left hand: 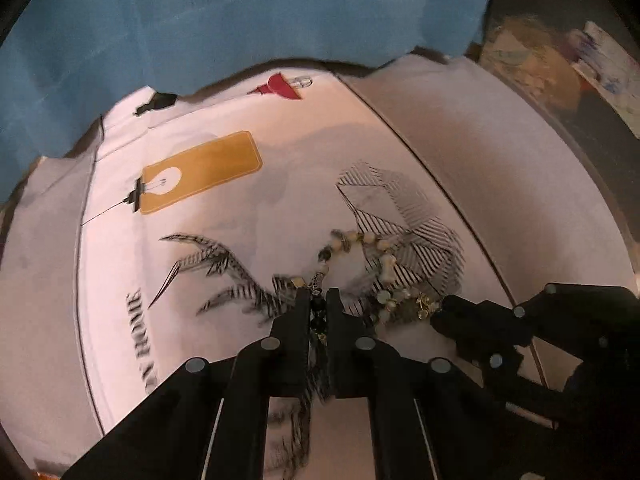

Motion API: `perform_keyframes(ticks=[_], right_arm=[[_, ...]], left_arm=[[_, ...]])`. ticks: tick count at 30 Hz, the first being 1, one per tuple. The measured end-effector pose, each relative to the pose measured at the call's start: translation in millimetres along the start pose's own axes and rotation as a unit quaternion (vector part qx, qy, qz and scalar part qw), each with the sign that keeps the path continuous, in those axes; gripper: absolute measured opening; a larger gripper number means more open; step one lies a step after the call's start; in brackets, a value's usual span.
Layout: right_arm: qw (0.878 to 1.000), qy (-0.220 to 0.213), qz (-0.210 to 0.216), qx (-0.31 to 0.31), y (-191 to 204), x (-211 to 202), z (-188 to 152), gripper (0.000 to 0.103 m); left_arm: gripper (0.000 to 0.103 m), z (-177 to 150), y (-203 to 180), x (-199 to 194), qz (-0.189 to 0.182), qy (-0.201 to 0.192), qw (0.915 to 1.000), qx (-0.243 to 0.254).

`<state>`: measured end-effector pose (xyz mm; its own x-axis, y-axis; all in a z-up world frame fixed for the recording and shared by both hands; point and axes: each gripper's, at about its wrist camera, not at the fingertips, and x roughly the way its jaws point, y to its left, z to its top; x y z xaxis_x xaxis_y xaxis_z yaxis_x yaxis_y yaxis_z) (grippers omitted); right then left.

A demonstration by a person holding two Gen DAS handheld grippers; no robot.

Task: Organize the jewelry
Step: 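Grasp the dark bead bracelet with the left tool while the right tool grasps the white bead bracelet, then carry both bracelets over the copper tray and open both tools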

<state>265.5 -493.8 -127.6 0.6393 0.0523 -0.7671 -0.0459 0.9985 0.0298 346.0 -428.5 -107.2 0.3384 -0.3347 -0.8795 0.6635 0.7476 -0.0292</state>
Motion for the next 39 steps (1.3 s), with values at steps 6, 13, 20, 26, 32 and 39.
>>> perform_keyframes(ticks=[6,13,20,26,32,39], right_arm=[[0.996,-0.011,0.007,0.088,-2.1,-58.9,-33.8,0.006],[0.995,-0.035,-0.026,0.088,32.6,-134.5,-53.3,0.006],[0.996,-0.039,-0.027,0.082,81.4,-202.8,-83.9,0.006],[0.996,-0.057,-0.011,0.067,132.8,-264.2,-114.2,0.006],[0.996,-0.064,0.005,0.054,184.2,-310.1,-154.8,0.006],[0.997,-0.070,0.026,0.020,243.5,-352.4,-197.2,0.006]], left_arm=[[0.005,-44.6,-0.9,-65.5,-0.034,-0.031,0.9986,-0.026],[0.005,-108.0,-15.3,-157.2,-0.020,-0.072,0.9969,-0.024],[0.005,-176.5,-30.3,-235.7,0.013,-0.095,0.9952,-0.019],[0.006,-243.0,-31.6,-300.1,0.026,-0.118,0.9918,-0.040],[0.005,-314.3,-32.8,-338.9,0.048,-0.120,0.9900,-0.057],[0.006,-384.6,-32.9,-358.6,0.052,-0.116,0.9881,-0.087]])
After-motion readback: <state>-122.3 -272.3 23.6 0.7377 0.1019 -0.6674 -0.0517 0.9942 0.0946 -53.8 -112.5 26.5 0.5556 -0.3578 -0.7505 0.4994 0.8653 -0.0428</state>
